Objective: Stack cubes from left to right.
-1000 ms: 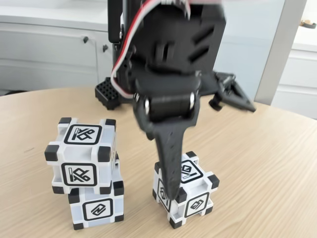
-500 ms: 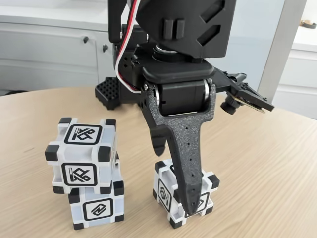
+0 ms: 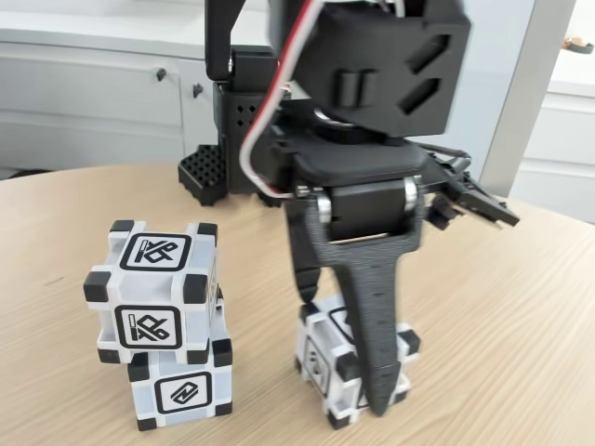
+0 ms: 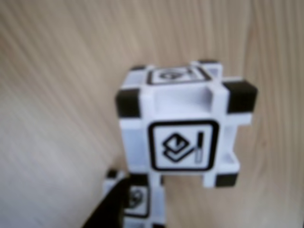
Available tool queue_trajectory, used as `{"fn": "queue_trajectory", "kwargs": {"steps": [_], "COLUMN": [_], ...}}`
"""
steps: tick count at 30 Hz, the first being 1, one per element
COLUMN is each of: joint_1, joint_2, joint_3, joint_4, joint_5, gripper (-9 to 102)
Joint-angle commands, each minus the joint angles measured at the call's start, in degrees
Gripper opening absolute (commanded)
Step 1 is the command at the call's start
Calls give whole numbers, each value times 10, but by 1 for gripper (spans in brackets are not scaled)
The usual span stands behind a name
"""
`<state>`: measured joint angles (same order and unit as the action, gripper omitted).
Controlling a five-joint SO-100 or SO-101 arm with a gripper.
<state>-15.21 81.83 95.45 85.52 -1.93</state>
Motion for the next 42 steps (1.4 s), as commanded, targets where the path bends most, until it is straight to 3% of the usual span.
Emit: {"fn": "queue_trajectory", "kwargs": {"steps": [1, 20, 25, 42], "joint_1": [-37, -28, -30, -35], "joint_2": [0, 66, 102, -16], "joint_3": [-8, 4, -3, -7], "joint_4": [-3, 7, 55, 58], "joint_5": [6, -40, -44, -27], "gripper": [38, 38, 39, 39]}}
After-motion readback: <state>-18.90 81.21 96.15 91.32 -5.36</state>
